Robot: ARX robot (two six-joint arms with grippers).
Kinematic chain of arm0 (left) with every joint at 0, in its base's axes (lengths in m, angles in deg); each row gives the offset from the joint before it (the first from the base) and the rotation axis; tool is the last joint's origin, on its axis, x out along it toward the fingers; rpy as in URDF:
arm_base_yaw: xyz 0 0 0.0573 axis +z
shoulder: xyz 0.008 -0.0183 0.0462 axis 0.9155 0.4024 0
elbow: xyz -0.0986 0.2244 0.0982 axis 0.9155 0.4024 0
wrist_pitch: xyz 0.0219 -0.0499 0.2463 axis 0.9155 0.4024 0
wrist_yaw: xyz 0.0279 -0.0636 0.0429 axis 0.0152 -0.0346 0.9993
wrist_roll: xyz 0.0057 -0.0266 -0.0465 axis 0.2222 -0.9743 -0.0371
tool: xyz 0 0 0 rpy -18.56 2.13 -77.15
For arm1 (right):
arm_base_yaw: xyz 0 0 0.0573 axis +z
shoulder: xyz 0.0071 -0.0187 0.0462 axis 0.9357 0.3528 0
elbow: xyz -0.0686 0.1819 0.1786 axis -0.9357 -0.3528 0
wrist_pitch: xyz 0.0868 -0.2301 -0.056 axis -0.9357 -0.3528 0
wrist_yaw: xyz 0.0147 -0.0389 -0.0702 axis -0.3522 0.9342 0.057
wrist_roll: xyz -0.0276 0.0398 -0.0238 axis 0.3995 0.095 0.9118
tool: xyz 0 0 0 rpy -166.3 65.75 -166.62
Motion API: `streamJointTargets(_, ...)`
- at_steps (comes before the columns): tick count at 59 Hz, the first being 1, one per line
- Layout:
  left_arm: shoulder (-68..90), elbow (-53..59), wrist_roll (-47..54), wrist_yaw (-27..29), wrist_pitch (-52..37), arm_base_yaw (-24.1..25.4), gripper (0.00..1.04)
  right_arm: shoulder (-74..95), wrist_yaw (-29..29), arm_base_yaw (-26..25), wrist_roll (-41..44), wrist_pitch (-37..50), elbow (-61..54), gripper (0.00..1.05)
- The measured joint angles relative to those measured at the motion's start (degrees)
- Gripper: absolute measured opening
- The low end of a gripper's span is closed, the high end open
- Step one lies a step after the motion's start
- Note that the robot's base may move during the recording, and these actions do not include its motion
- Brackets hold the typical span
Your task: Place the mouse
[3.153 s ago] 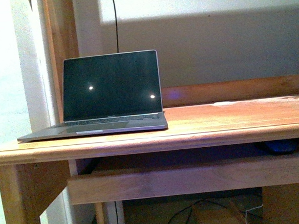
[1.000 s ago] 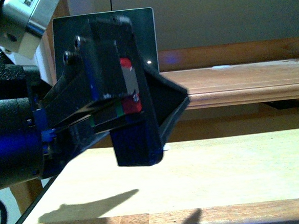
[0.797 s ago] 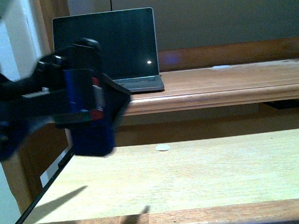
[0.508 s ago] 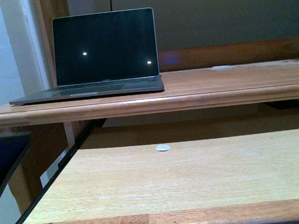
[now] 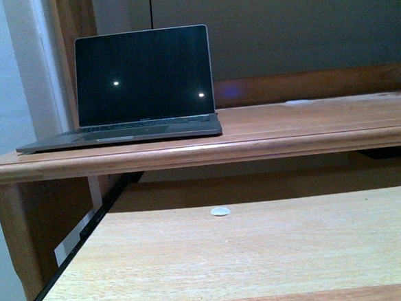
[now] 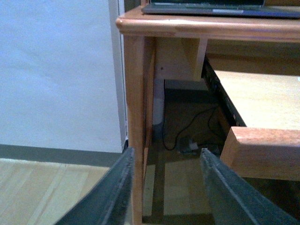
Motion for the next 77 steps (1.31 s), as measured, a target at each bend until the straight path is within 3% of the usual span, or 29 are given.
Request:
streamJointTargets(5, -2.73, 0.09, 0.07, -2.78, 0.68, 3.23, 0.3, 0.31, -1.07, -0.2, -0.42, -0.26, 0.07, 0.97)
streamJointTargets(9, -3.52, 0.26, 0.09, -4.55, 1.05, 5.11, 0.19, 4.7, -8.09, -0.98, -5.49, -0.13, 1.22, 0.97)
streamJointTargets(15, -4.48, 0.81, 0.22, -6.97, 1.31, 7.37, 0.03, 18.58, -8.76, 2.16, -10.95, 10.14, 4.61, 0.97)
streamJointTargets(22, -6.97, 2.71, 0.39, -15.21, 2.12, 14.6, 0.03, 31.58, -5.4, 4.04, -12.59, 20.04, 9.25, 0.97)
streamJointTargets(26, -7.08, 2.73, 0.39, -15.39, 2.14, 16.68, 0.03, 37.77, -3.87, 4.74, -12.46, 23.96, 11.67, 0.97)
streamJointTargets(45, -7.26, 2.73, 0.42, -16.17, 2.12, 17.2, 0.03, 56.96, 0.09, 4.87, -4.52, 31.52, 21.84, 0.97)
streamJointTargets(58, -7.26, 2.73, 0.42, -16.15, 2.12, 17.2, 0.03, 60.74, -1.29, 2.93, -0.04, 28.68, 26.36, 0.97)
streamJointTargets(77, -7.26, 2.73, 0.42, -16.15, 2.12, 17.2, 0.47, 60.52, -2.84, 3.85, 3.45, 19.52, 28.61, 0.97)
